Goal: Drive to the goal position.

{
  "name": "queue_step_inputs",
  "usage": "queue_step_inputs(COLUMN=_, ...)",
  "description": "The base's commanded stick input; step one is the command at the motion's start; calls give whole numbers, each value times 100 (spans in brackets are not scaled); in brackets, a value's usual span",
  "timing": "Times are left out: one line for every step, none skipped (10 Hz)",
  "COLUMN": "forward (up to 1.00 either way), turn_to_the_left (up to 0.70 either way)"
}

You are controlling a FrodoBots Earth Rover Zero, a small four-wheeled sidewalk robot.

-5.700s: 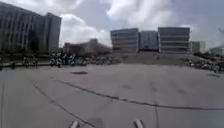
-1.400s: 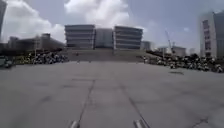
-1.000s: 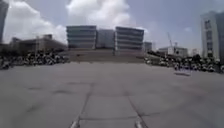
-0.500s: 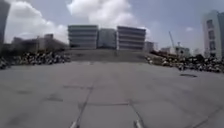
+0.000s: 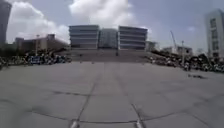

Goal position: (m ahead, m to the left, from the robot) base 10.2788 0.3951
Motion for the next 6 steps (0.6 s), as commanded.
queue_step_inputs(forward=85, turn_to_the_left=0)
queue_step_inputs(forward=85, turn_to_the_left=0)
queue_step_inputs(forward=85, turn_to_the_left=0)
queue_step_inputs(forward=85, turn_to_the_left=0)
queue_step_inputs(forward=85, turn_to_the_left=0)
queue_step_inputs(forward=85, turn_to_the_left=0)
